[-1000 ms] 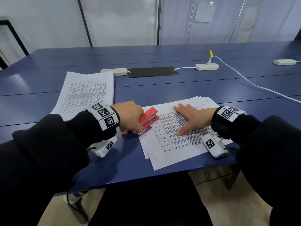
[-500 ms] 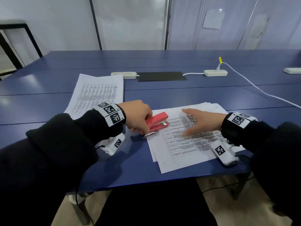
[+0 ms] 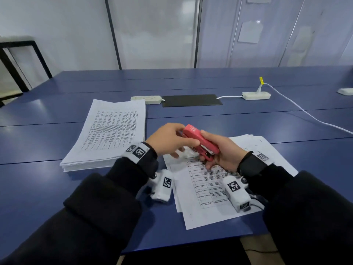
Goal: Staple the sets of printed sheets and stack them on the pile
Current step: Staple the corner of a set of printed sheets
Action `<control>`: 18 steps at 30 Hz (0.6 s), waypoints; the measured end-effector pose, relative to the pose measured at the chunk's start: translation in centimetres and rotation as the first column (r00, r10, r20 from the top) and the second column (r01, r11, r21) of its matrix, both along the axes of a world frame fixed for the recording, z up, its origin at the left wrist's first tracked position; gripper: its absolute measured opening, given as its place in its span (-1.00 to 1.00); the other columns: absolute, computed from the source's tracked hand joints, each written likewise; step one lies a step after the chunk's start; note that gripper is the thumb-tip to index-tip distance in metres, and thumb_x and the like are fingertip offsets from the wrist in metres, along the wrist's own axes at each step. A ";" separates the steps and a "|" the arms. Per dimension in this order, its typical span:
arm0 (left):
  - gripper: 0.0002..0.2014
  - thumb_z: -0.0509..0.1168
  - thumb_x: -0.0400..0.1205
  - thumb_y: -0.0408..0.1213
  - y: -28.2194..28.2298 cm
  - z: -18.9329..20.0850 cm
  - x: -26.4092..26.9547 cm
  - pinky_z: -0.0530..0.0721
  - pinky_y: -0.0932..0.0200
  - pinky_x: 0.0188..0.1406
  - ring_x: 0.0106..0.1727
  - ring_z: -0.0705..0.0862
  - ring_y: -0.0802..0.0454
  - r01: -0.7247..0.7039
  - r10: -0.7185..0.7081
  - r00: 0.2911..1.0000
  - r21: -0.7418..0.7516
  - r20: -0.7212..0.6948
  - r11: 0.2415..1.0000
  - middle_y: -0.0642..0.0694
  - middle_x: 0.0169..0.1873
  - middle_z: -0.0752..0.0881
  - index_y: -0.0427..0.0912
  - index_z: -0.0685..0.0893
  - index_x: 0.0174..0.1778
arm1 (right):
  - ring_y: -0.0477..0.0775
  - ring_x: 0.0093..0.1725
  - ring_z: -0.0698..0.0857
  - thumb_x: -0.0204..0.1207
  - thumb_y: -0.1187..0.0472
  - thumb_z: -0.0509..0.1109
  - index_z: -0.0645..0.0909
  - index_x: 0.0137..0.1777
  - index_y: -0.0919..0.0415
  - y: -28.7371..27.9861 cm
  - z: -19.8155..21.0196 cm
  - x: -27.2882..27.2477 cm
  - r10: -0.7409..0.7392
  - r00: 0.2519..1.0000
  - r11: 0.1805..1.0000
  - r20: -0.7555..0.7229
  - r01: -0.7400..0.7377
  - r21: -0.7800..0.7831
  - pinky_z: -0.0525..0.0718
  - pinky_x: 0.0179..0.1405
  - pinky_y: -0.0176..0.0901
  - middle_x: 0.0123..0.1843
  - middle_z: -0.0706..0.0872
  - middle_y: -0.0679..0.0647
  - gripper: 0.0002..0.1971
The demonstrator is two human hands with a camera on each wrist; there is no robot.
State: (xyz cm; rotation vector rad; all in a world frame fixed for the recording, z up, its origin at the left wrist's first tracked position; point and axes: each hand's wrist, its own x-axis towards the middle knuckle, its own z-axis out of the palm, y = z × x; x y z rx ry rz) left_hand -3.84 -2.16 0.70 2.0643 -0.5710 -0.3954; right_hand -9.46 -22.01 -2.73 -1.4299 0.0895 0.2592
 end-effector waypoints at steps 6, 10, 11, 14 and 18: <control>-0.74 0.57 0.59 -0.37 -0.7 -1.6 -0.3 0.82 0.09 -0.36 -0.25 0.79 -0.05 -0.073 -0.013 0.952 -0.268 -0.306 0.961 -0.22 -0.21 0.82 -0.47 0.78 0.11 | 0.17 -0.27 0.65 0.52 -0.11 0.55 0.57 0.32 0.46 -1.0 -1.0 0.1 -0.021 0.996 0.997 0.086 0.015 0.071 0.67 -0.58 -0.02 -0.11 0.65 0.31 -0.36; -0.80 0.53 0.55 -0.57 -0.4 -2.4 -0.4 0.87 0.05 -0.24 -0.25 0.82 -0.07 -0.095 -0.001 0.948 -0.287 -0.319 0.953 -0.28 -0.10 0.89 -0.48 0.81 0.09 | 0.25 -0.34 0.57 0.44 -0.10 0.63 0.63 0.06 0.22 -1.2 -1.4 0.1 -0.002 0.987 1.000 0.162 0.006 -0.029 0.59 -0.68 -0.14 -0.24 0.65 0.30 -0.56; -0.80 0.52 0.55 -0.58 -0.4 -2.5 -0.4 0.87 0.06 -0.23 -0.26 0.81 -0.07 -0.095 -0.002 0.947 -0.287 -0.320 0.953 -0.30 -0.08 0.89 -0.47 0.81 0.09 | 0.29 -0.31 0.55 0.42 -0.14 0.65 0.65 0.04 0.19 -1.1 -1.5 0.0 0.003 0.986 0.999 0.166 0.003 -0.033 0.58 -0.66 -0.13 -0.23 0.64 0.35 -0.56; -0.83 0.49 0.59 -0.58 -0.3 -2.6 -0.2 0.88 0.05 -0.24 -0.26 0.82 -0.09 -0.105 0.013 0.952 -0.286 -0.305 0.952 -0.36 -0.05 0.88 -0.49 0.80 0.08 | 0.30 -0.29 0.55 0.30 -0.24 0.71 0.67 0.05 0.17 -1.1 -1.4 0.0 -0.001 0.977 0.999 0.212 0.012 -0.049 0.56 -0.67 -0.15 -0.14 0.64 0.43 -0.45; -0.86 0.47 0.60 -0.58 -0.3 -2.4 -0.4 0.88 0.05 -0.25 -0.26 0.84 -0.09 -0.132 0.041 0.959 -0.310 -0.282 0.942 -0.43 -0.04 0.85 -0.48 0.79 0.07 | 0.34 -0.34 0.49 0.30 -0.27 0.69 0.65 0.08 0.21 -1.2 -1.1 -0.3 -0.012 0.963 0.996 0.270 0.037 -0.085 0.52 -0.69 -0.16 -0.19 0.65 0.42 -0.39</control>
